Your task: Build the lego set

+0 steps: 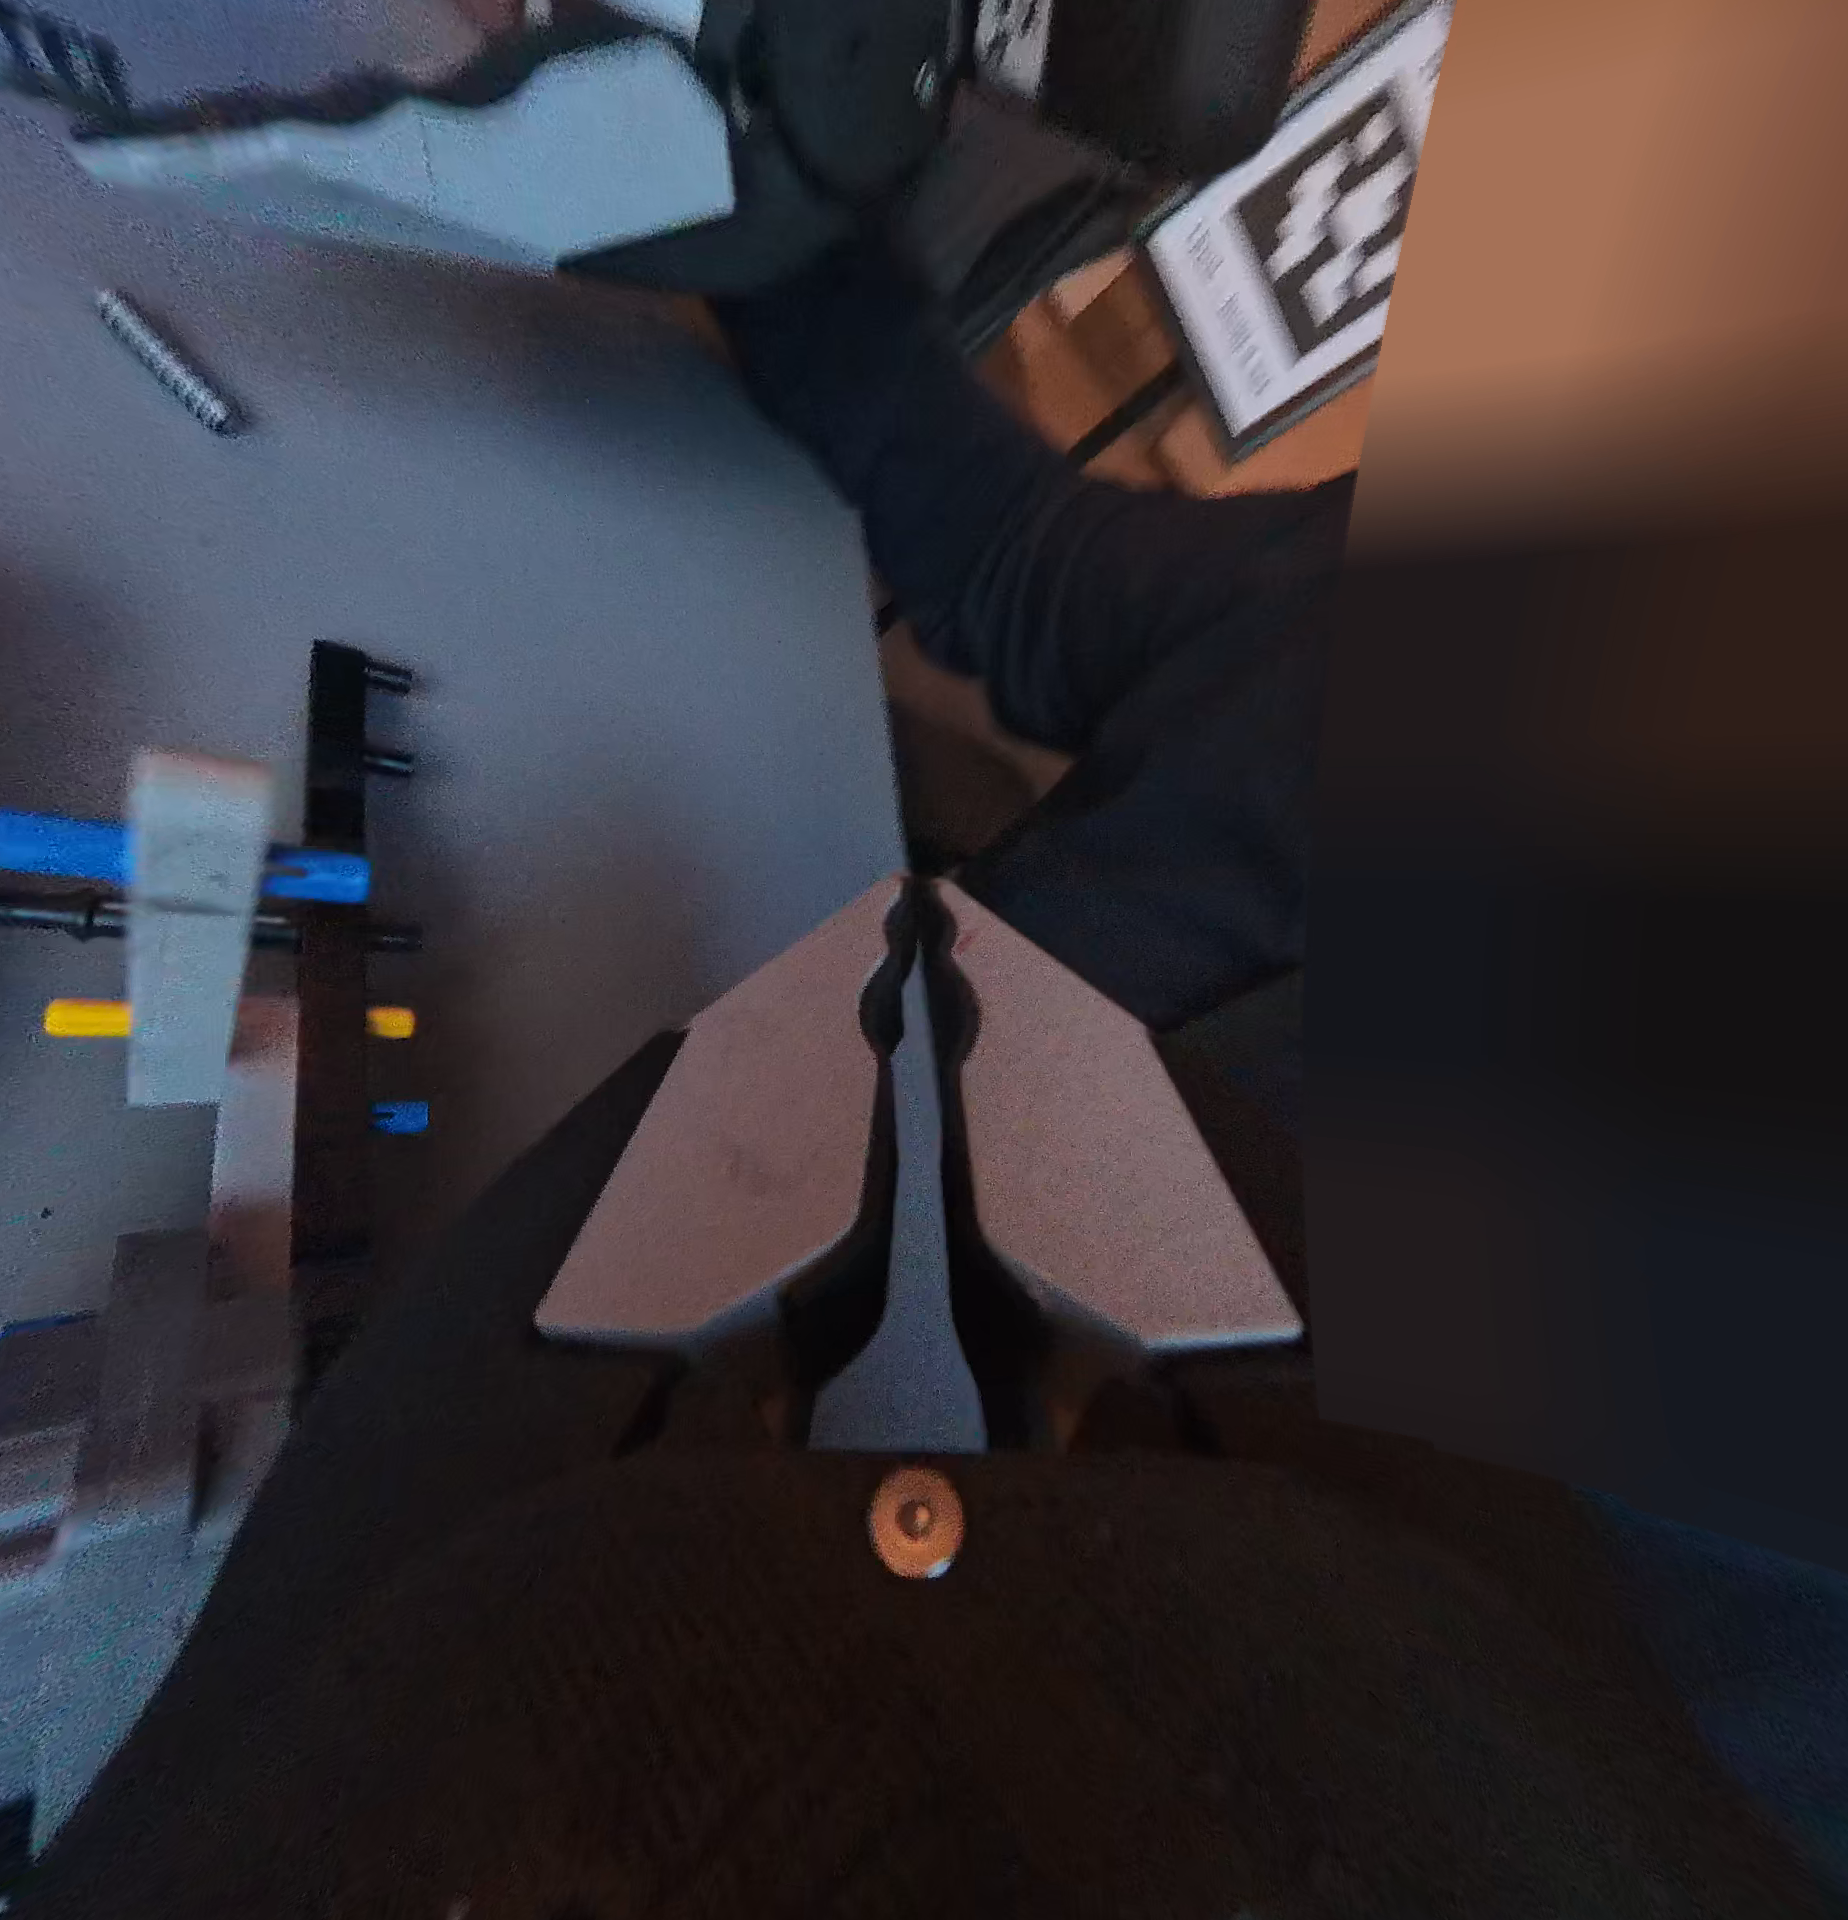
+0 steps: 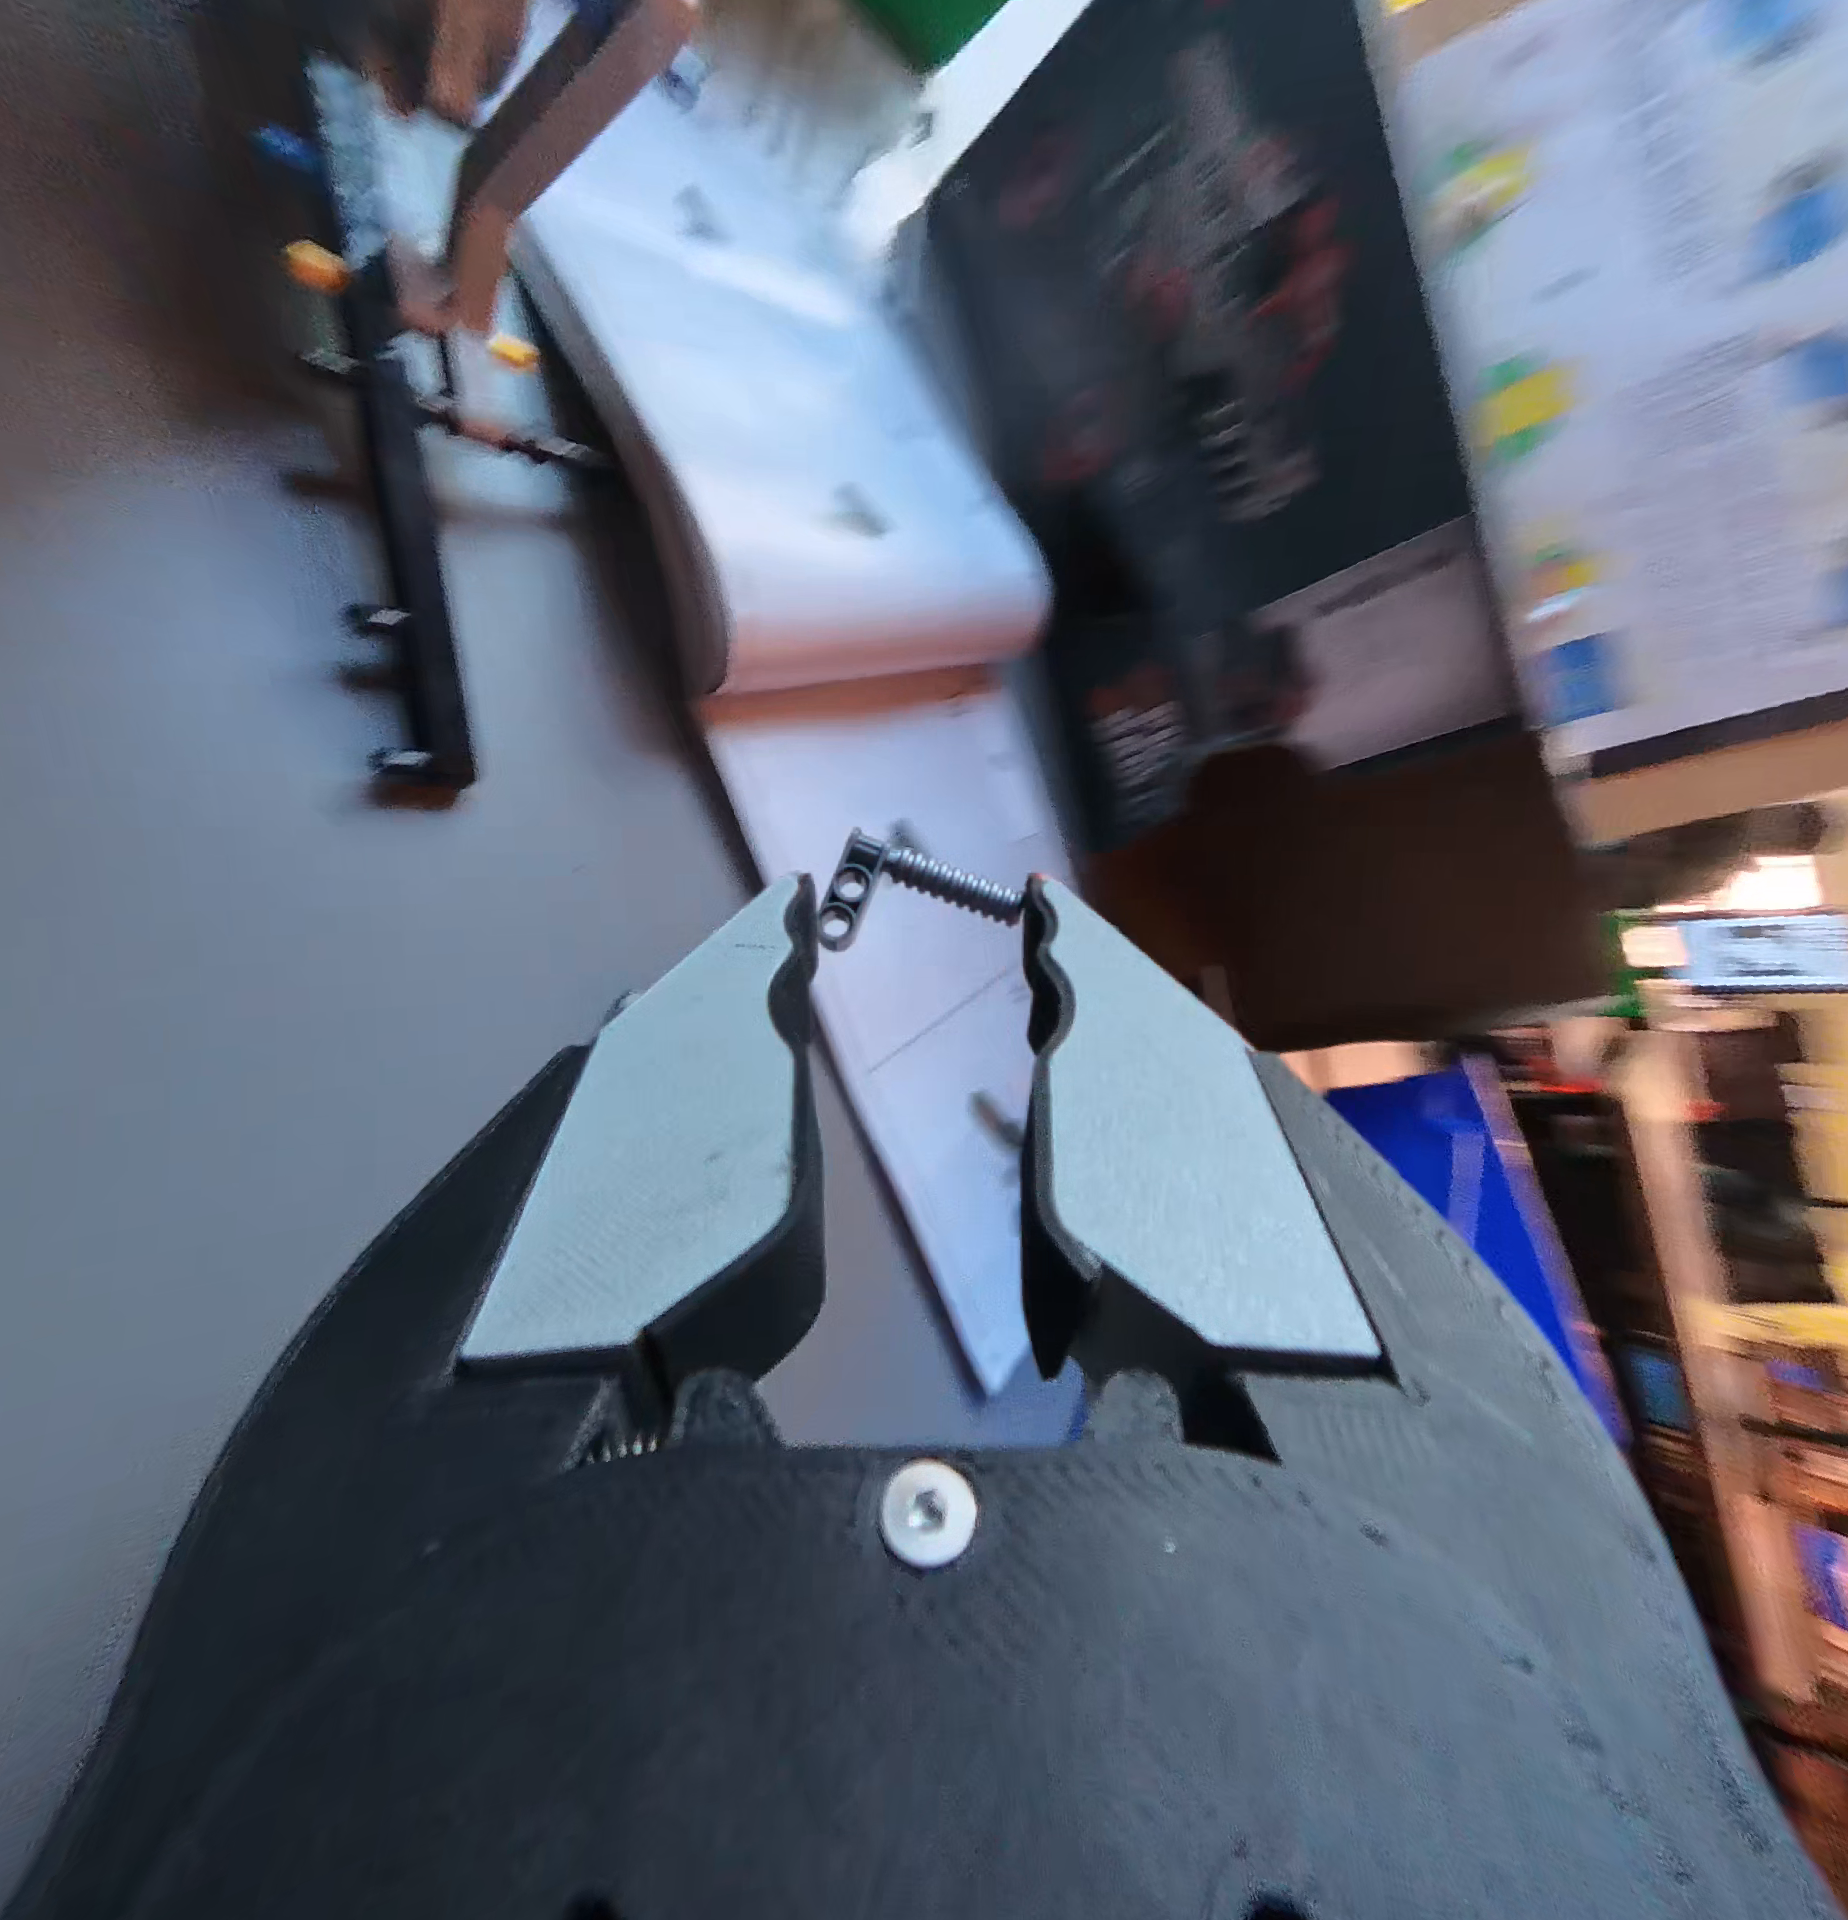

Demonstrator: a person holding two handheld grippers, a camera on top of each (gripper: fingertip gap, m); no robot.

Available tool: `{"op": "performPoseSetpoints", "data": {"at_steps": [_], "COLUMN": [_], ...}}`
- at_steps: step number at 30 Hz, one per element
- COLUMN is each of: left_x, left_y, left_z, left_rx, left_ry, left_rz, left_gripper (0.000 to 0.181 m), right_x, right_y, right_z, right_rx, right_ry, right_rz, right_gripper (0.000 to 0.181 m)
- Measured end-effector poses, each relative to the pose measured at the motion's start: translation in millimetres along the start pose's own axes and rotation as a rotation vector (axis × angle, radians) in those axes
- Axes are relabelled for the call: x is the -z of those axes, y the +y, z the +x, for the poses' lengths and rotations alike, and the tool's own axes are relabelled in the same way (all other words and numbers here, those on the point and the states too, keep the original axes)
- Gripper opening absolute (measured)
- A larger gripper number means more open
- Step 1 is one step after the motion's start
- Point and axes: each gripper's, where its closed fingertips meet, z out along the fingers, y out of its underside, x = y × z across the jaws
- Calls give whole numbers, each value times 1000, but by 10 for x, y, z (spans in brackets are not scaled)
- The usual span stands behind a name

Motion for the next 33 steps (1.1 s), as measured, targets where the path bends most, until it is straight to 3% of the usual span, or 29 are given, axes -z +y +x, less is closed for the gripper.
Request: {"op": "performPoseSetpoints", "data": {"at_steps": [2,4,9,15,20,33], "left_x": [-77,-65,249,480,408,448], "left_y": [103,96,-254,-458,-425,-448], "left_z": [-106,-234,-267,-234,-185,-101], "left_rx": [-68,-142,-269,-215,-229,-209], "left_ry": [-108,-233,-373,-334,-303,-238], "left_rz": [-70,-85,93,253,235,283], "left_gripper": [0,27,32,32,25,20], "right_x": [12,21,69,123,165,156], "right_y": [-80,-196,-542,-1034,-1378,-1422], "right_z": [42,54,39,-135,-248,-246], "right_rx": [30,43,65,93,100,99], "right_ry": [58,91,146,160,178,211], "right_rz": [14,46,142,267,353,378], "right_gripper": [38,38,38,37,38,38]}}
